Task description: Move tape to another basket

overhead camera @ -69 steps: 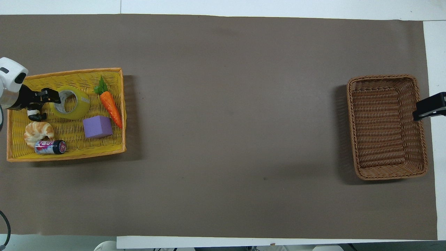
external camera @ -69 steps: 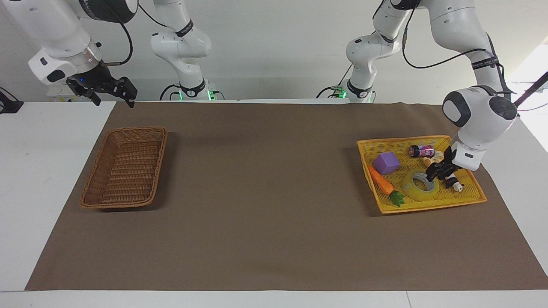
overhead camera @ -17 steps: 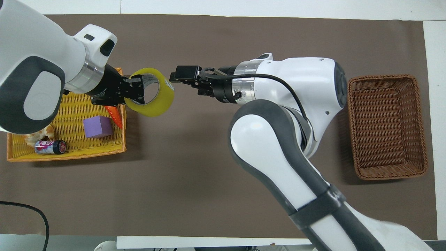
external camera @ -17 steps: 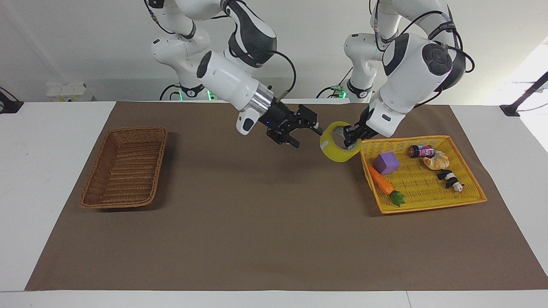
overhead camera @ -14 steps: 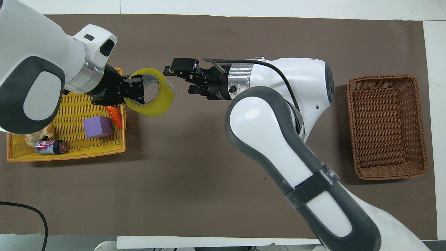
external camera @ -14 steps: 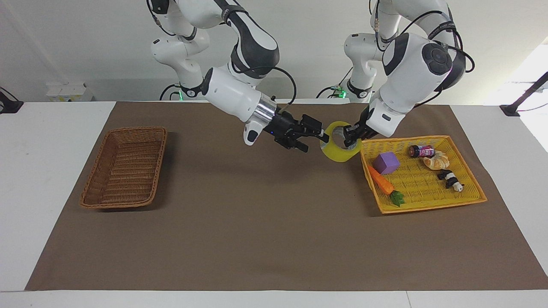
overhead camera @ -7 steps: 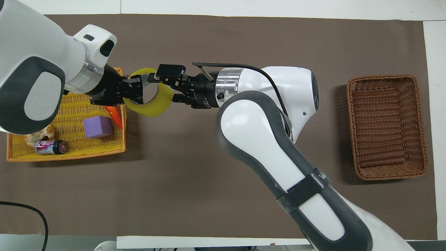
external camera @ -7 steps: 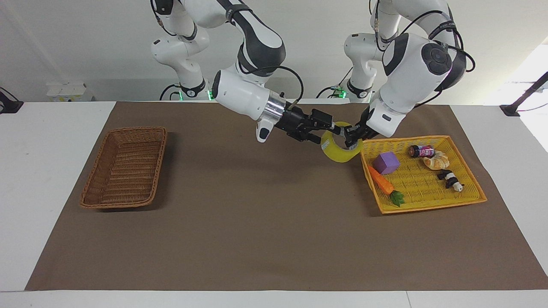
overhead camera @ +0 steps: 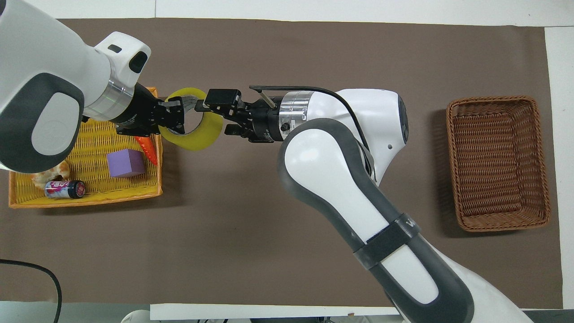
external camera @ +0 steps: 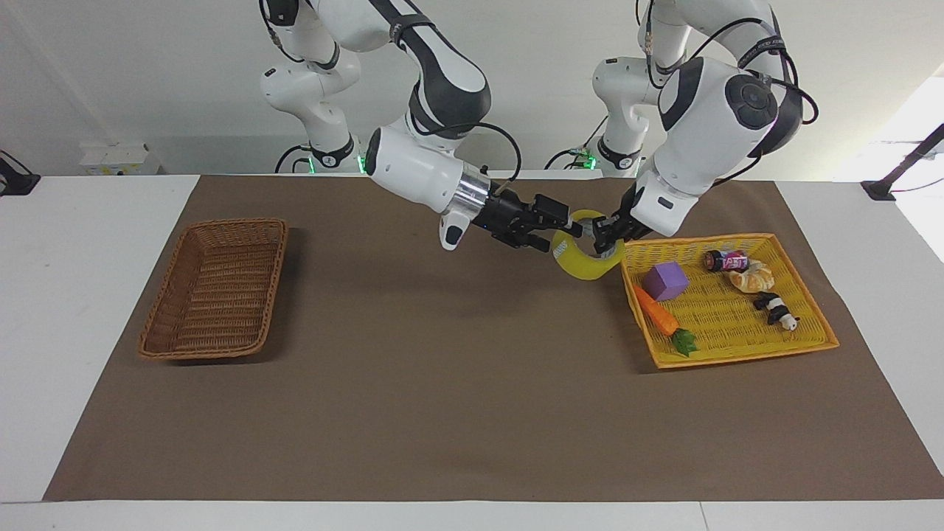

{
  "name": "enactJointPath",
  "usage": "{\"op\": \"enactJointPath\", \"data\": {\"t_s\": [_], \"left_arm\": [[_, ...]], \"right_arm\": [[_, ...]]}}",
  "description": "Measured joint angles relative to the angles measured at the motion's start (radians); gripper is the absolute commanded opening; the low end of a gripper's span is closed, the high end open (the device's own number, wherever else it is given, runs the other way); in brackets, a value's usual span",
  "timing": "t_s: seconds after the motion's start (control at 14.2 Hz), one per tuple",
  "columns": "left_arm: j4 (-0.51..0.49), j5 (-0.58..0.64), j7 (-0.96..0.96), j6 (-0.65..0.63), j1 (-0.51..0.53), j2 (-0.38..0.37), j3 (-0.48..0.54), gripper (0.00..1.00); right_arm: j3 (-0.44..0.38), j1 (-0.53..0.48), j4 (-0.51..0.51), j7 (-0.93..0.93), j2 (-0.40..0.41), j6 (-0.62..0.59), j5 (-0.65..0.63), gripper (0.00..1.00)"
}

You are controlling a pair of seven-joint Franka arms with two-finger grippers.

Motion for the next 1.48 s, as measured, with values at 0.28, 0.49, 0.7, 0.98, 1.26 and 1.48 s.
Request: {"op": "enactJointPath", "data": {"t_s": [0.28,0.49,0.7,0.98,1.26,1.48], "left_arm": [[0.000,0.000,0.000,-0.001,0.000,0.000,0.000,0.02],[0.000,0.000,0.000,-0.001,0.000,0.000,0.000,0.03],[0.000,0.000,-0.001,-0.004,0.000,0.000,0.000,0.03],[0.000,0.000,-0.001,-0.006,0.000,0.000,0.001,0.11],[0.009,0.012,-0.034,-0.008,-0.014,-0.015,-0.002,1.00],[0.062,0.106,-0.065,-0.081,-0.038,-0.063,-0.001,1.00]], "right_arm": [[0.001,0.001,-0.002,-0.007,0.000,-0.001,0.000,0.85],[0.001,0.010,-0.002,-0.007,0.000,-0.001,0.000,0.70],[0.001,0.013,-0.002,-0.007,0.000,-0.001,0.000,0.19],[0.001,0.013,-0.002,-0.024,0.000,-0.001,0.000,0.06],[0.000,0.013,-0.005,-0.024,0.000,-0.001,0.000,0.00],[0.000,0.013,-0.010,-0.024,0.000,-0.001,0.000,0.00]]}}
